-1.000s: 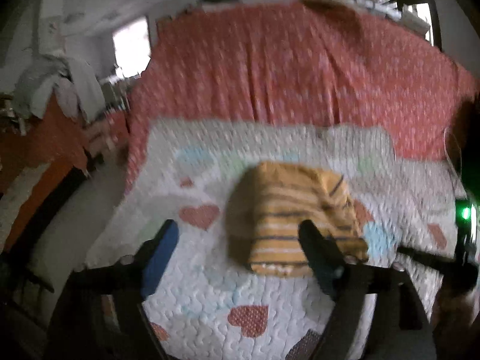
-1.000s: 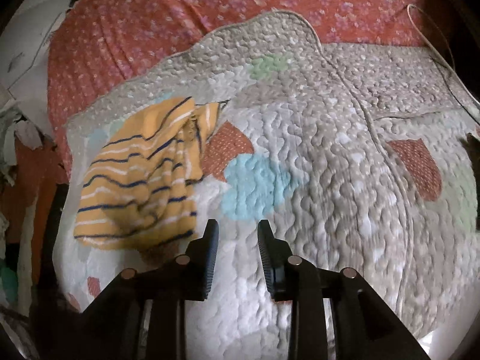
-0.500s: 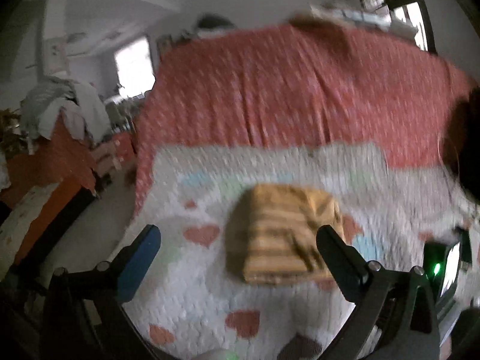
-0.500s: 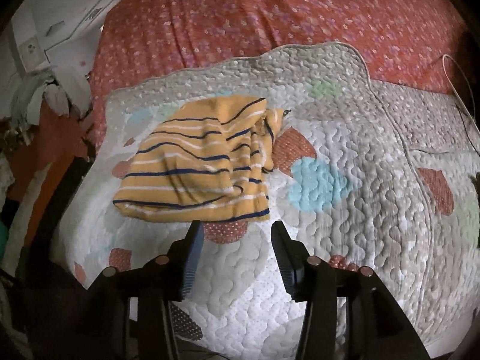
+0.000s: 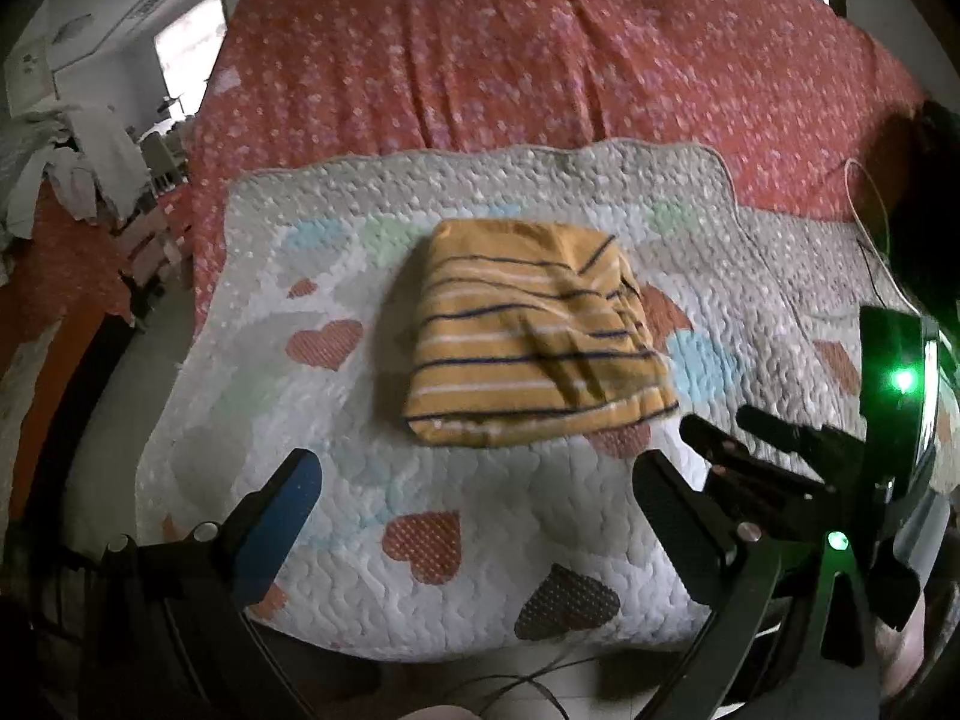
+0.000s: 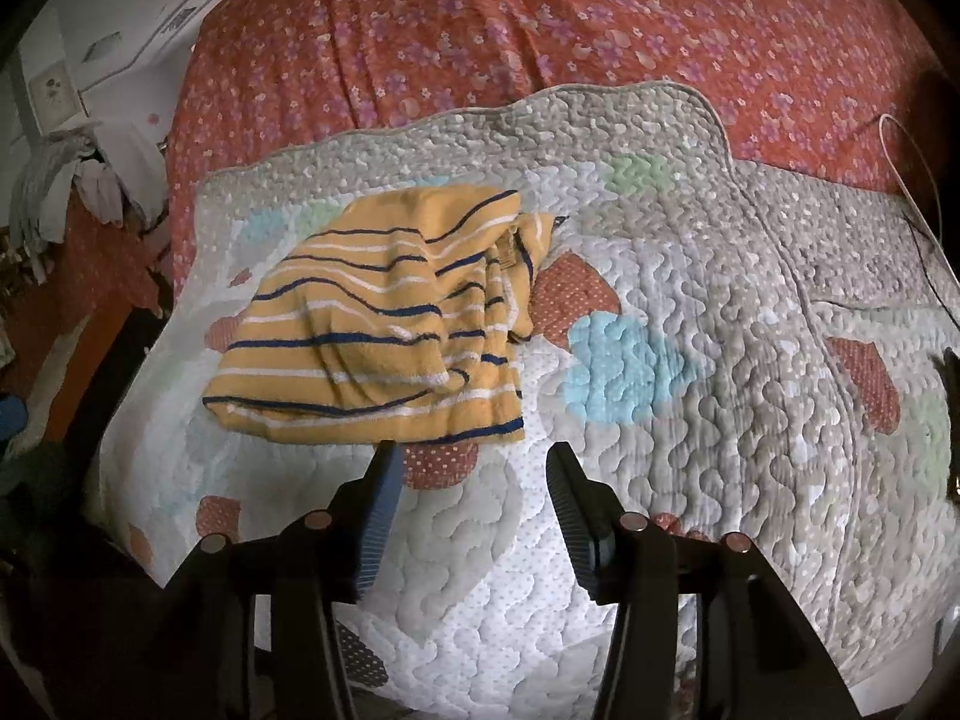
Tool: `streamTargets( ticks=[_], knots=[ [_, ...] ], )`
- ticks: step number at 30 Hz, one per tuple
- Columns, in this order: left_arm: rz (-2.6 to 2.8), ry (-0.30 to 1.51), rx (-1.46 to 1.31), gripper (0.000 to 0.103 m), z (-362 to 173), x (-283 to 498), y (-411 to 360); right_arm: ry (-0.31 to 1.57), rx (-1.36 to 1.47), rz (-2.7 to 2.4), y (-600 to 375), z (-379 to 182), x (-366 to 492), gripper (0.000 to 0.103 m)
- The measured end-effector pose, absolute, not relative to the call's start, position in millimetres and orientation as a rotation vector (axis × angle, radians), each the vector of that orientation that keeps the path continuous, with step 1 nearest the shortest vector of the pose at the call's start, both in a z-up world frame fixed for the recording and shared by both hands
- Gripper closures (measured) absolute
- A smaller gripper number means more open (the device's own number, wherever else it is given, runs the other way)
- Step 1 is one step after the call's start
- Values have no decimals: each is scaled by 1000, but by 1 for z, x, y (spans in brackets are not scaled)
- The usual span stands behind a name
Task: Fold small clothes
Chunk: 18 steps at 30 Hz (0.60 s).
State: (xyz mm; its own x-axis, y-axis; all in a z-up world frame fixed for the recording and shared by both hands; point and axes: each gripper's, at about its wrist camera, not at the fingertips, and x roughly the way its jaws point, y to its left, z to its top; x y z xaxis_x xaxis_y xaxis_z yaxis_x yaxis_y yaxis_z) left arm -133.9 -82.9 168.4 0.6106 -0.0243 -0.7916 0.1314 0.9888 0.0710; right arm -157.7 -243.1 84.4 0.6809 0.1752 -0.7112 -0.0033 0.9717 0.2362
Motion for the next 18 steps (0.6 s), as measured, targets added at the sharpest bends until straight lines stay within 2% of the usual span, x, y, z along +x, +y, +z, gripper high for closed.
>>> streamTargets(
  ticks=[18],
  knots=[
    [-113,984,114,0,146,-130,-80,845,195,98,-242,75,-153,48]
  ],
)
